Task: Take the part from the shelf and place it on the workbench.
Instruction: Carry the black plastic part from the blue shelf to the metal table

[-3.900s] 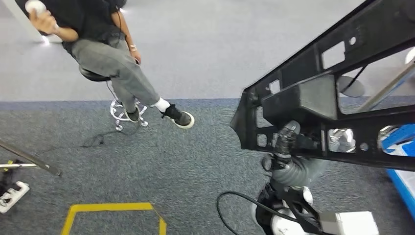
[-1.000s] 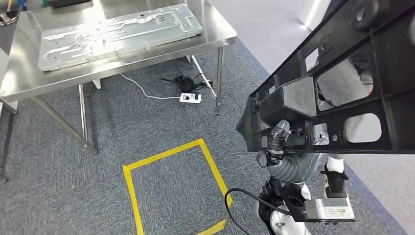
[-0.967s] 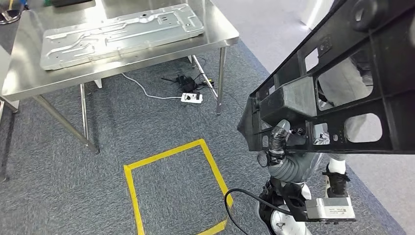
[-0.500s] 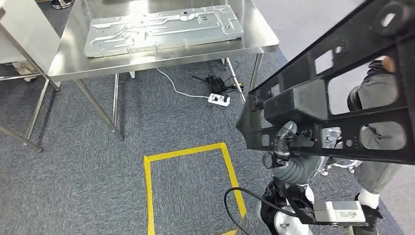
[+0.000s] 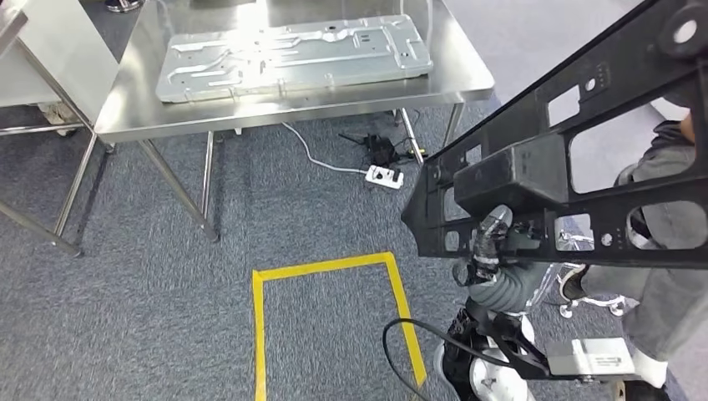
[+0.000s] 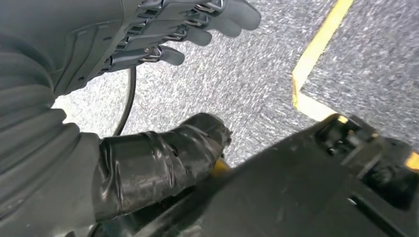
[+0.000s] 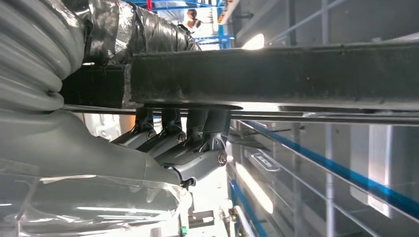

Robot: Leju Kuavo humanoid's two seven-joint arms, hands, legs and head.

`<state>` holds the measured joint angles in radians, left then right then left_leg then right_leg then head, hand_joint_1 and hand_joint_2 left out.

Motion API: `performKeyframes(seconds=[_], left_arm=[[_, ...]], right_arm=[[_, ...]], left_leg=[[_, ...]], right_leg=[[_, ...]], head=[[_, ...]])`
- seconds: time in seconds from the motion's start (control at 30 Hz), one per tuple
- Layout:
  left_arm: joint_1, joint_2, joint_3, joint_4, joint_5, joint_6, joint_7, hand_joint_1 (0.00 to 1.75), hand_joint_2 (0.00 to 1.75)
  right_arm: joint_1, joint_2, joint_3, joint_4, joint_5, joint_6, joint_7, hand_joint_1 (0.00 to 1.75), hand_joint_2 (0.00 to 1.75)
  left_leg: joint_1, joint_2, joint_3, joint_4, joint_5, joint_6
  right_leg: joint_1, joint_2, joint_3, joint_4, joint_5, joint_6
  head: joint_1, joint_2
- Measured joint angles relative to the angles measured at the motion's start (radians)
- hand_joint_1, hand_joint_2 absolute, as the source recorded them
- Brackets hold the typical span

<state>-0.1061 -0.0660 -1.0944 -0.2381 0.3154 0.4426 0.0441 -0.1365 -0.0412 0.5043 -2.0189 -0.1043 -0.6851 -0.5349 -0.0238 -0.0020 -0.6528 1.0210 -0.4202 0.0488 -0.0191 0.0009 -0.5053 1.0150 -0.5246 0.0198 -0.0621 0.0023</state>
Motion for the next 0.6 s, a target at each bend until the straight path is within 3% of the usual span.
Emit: performKeyframes(seconds=[0.07, 0.1, 0.17, 0.23, 0.27, 0.3, 0.33, 0.4, 0.47, 0.53, 0.6], left_arm=[[0.003, 0.0, 0.0, 0.0, 0.001, 0.002, 0.0, 0.0, 1.75], [0.004, 0.001, 0.0, 0.0, 0.002, 0.003, -0.001, 0.0, 1.75], [0.003, 0.001, 0.0, 0.0, 0.006, 0.005, -0.002, 0.0, 1.75], [0.002, 0.001, 0.0, 0.0, 0.012, 0.006, -0.002, 0.0, 1.75], [0.003, 0.001, 0.0, 0.0, 0.014, 0.007, -0.003, 0.0, 1.75], [0.005, 0.001, 0.0, 0.0, 0.016, 0.007, -0.003, 0.0, 1.75], [0.005, 0.001, 0.0, 0.0, 0.018, 0.008, -0.003, 0.0, 1.75], [0.006, 0.001, 0.0, 0.0, 0.021, 0.008, -0.004, 0.0, 1.75], [0.003, 0.0, 0.0, 0.0, 0.028, 0.007, -0.004, 0.0, 1.75], [0.0, 0.0, 0.0, 0.0, 0.032, 0.004, 0.007, 0.0, 1.75], [-0.003, 0.0, 0.0, 0.0, 0.031, -0.003, 0.025, 0.0, 1.75]], right_arm=[[0.0, 0.0, 0.0, 0.0, 0.0, 0.0, 0.0, 1.75, 1.75], [-0.001, 0.0, 0.0, -0.001, 0.0, 0.0, -0.001, 1.75, 1.75], [0.0, 0.0, 0.0, -0.001, 0.0, 0.0, -0.001, 1.75, 1.75], [0.001, 0.0, 0.0, 0.0, 0.0, 0.0, -0.002, 1.75, 1.75], [0.001, 0.0, 0.0, 0.0, 0.0, 0.0, -0.001, 1.75, 1.75], [0.001, 0.0, 0.0, 0.0, 0.0, 0.0, -0.001, 1.75, 1.75], [0.001, 0.0, 0.0, 0.0, 0.0, 0.0, -0.001, 1.75, 1.75], [0.001, 0.0, 0.001, 0.0, -0.001, 0.0, -0.002, 1.75, 1.75], [0.0, 0.0, 0.001, 0.001, -0.003, 0.0, -0.003, 1.75, 1.75], [-0.002, 0.001, 0.002, 0.001, -0.006, 0.0, -0.004, 1.75, 1.75], [-0.006, 0.002, 0.002, 0.001, -0.009, 0.0, -0.006, 1.75, 1.75]], left_leg=[[0.003, -0.003, 0.027, -0.017, -0.005, 0.01], [0.004, -0.005, 0.044, -0.023, -0.01, 0.015], [0.005, -0.006, 0.071, -0.029, -0.026, 0.023], [0.004, -0.009, 0.094, -0.028, -0.047, 0.027], [0.003, -0.012, 0.107, -0.027, -0.058, 0.027], [0.002, -0.014, 0.121, -0.027, -0.069, 0.026], [0.001, -0.015, 0.136, -0.026, -0.08, 0.026], [0.0, -0.019, 0.16, -0.026, -0.103, 0.022], [0.0, -0.021, 0.171, -0.023, -0.119, 0.013], [0.0, -0.02, 0.169, -0.007, -0.116, 0.001], [0.003, -0.018, 0.139, 0.061, -0.102, -0.01]], right_leg=[[0.0, -0.001, -0.006, 0.038, 0.011, 0.008], [-0.001, -0.002, -0.028, 0.082, 0.011, 0.01], [0.0, -0.001, -0.109, 0.205, -0.016, 0.014], [0.002, -0.001, -0.188, 0.282, -0.072, 0.017], [0.004, -0.001, -0.208, 0.279, -0.086, 0.016], [0.006, -0.001, -0.211, 0.248, -0.079, 0.013], [0.009, 0.0, -0.202, 0.193, -0.047, 0.008], [0.019, 0.002, -0.171, 0.071, 0.065, -0.007], [0.026, 0.005, -0.152, 0.014, 0.132, -0.019], [0.024, 0.006, -0.137, 0.003, 0.128, -0.025], [0.02, 0.005, -0.111, -0.01, 0.12, -0.035]], head=[[0.001, 0.0], [0.002, 0.0], [0.006, 0.0], [0.008, 0.0], [0.008, 0.0], [0.009, 0.0], [0.009, 0.0], [0.008, 0.0], [0.007, 0.0], [0.007, 0.0], [0.006, 0.0]])
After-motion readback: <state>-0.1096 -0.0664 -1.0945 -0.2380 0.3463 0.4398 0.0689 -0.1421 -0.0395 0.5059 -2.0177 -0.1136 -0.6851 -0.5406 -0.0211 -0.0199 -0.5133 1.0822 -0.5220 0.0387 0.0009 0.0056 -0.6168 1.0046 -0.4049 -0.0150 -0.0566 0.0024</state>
